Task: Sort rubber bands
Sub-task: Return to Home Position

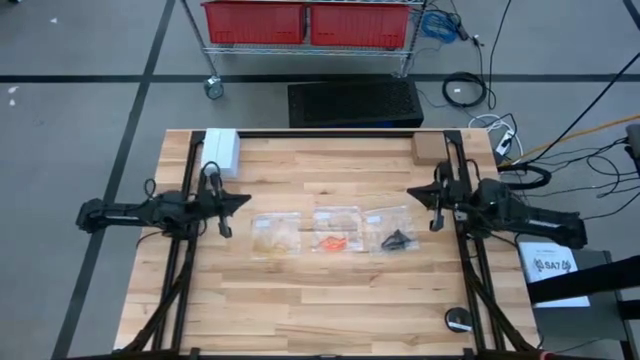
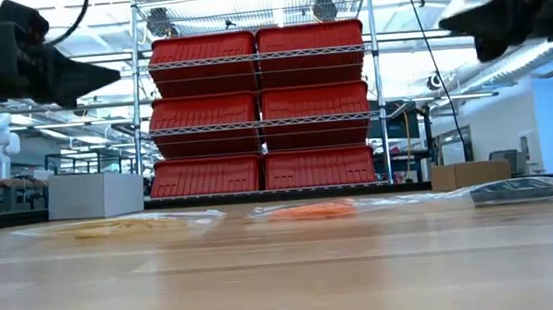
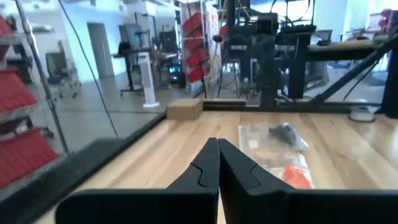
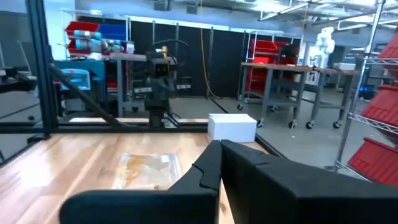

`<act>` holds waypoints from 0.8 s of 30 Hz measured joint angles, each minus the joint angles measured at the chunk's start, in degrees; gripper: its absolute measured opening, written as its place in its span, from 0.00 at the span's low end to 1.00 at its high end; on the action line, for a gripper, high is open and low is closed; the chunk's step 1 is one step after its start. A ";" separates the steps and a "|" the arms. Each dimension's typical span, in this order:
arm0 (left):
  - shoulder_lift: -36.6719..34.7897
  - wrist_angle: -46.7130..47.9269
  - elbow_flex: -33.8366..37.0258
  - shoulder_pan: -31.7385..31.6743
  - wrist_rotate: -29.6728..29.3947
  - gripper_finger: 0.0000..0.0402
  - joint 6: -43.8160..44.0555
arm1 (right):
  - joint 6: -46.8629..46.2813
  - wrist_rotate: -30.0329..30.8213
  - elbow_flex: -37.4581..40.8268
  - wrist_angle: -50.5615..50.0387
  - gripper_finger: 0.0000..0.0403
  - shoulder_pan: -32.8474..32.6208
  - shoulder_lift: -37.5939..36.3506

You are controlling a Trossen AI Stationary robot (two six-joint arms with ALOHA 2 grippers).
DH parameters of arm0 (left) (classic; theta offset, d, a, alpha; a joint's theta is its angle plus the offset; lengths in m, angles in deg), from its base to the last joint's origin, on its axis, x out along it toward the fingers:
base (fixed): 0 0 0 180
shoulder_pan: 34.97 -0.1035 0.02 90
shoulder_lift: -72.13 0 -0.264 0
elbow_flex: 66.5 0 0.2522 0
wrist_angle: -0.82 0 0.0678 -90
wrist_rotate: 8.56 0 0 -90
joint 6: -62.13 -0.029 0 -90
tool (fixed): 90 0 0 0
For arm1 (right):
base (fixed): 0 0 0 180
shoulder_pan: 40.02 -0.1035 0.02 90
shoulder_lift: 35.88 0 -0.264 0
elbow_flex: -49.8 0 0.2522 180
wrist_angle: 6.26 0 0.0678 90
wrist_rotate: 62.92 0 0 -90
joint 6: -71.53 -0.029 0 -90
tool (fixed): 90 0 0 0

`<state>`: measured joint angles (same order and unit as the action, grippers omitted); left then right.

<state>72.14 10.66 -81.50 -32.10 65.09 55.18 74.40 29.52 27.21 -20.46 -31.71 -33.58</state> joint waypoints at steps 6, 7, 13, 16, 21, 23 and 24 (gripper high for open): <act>0.00 -1.14 0.77 0.62 -0.34 0.00 -0.27 | -2.18 -7.01 7.73 9.38 0.00 5.93 0.52; 0.00 -1.22 0.77 0.63 -0.99 0.00 -1.23 | -3.20 -8.36 8.16 8.64 0.00 6.60 0.51; 0.00 -0.03 0.77 0.52 -8.22 0.00 -3.93 | -2.18 -4.32 8.11 6.54 0.00 8.24 1.08; 0.00 0.20 0.77 0.52 -8.81 0.00 -4.37 | -0.47 5.94 8.10 3.09 0.00 8.28 1.10; 0.00 0.13 0.79 0.52 -12.39 0.00 -5.47 | 2.69 10.73 8.10 3.17 0.00 8.26 1.16; 0.00 0.11 0.79 0.52 -13.39 0.00 -5.45 | 2.69 10.71 8.10 3.19 0.00 8.26 1.16; 0.00 0.11 0.79 0.52 -13.47 0.00 -5.47 | 2.59 10.73 8.10 3.22 0.00 8.26 1.16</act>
<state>72.14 10.77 -80.71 -31.57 51.62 49.71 76.98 40.25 35.31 -17.24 -23.44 -32.41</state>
